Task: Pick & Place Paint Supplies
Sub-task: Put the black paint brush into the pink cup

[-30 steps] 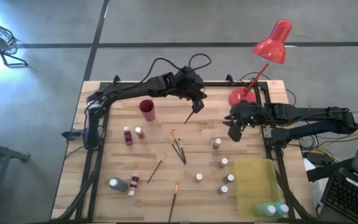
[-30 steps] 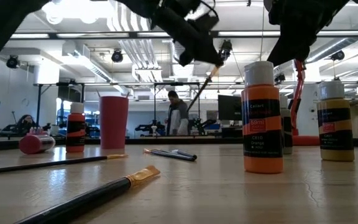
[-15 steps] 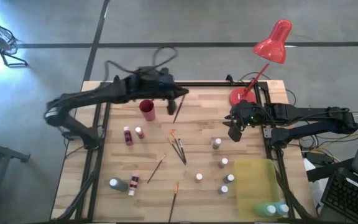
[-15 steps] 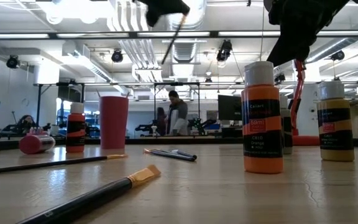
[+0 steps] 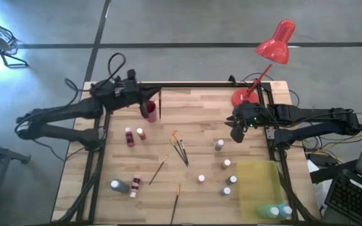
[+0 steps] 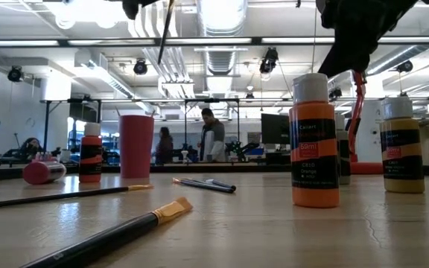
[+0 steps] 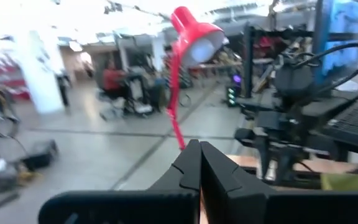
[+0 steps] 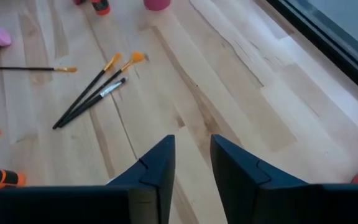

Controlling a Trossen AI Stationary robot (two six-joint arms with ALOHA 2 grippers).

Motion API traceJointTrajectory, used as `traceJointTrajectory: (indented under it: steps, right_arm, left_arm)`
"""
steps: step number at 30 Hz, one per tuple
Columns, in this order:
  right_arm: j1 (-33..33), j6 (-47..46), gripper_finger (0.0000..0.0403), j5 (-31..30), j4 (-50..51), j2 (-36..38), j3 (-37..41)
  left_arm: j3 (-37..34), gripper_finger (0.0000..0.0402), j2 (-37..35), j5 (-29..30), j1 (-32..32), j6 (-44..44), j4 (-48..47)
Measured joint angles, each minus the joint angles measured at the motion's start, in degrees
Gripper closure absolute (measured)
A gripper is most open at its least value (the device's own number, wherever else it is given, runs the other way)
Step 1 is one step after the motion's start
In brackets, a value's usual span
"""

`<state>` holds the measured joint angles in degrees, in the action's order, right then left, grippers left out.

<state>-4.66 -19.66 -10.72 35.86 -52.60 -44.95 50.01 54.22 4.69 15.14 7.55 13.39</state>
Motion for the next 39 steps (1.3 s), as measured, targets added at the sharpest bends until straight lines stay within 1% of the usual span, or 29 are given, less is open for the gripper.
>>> traceJointTrajectory:
  steps: [3,7,10,15,18,22,27,32,39]
  right_arm:
    - [0.0,0.2,0.0313,0.0,-0.9,0.0,0.0]
    - [0.0,0.2,0.0320,0.0,-0.9,0.0,0.0]
    - [0.0,0.2,0.0324,-0.1,-1.0,0.0,0.0]
    - [0.0,0.3,0.0324,-1.3,-1.0,0.0,0.0]
    - [0.0,0.3,0.0316,-1.5,-1.0,0.0,0.0]
    - [0.0,0.3,0.0302,-1.5,-1.1,0.0,0.0]
    - [0.0,0.3,0.0287,-1.5,-1.1,0.0,0.0]
    - [0.0,0.5,0.0274,-2.2,-1.1,0.0,0.0]
    - [0.0,0.5,0.0262,-3.3,-1.8,0.0,0.0]
  left_arm:
    - [-4.7,0.0401,-1.9,2.9,0.0,2.2,6.1]
    - [-9.5,0.0401,-3.3,8.8,0.1,3.9,10.6]
    - [-11.3,0.0401,-4.3,12.6,0.1,4.1,10.6]
    - [-12.7,0.0401,-6.0,15.6,0.1,5.1,10.6]
    - [-12.8,0.0401,-6.9,17.6,0.1,6.4,10.5]
    - [-12.8,0.0401,-7.1,18.9,0.2,7.4,9.4]
    - [-13.0,0.0401,-7.0,25.3,0.2,8.4,6.4]
    - [-14.9,0.0401,-7.0,27.1,0.2,9.3,8.2]
    - [-22.0,0.0401,-7.0,27.8,0.6,10.8,21.1]
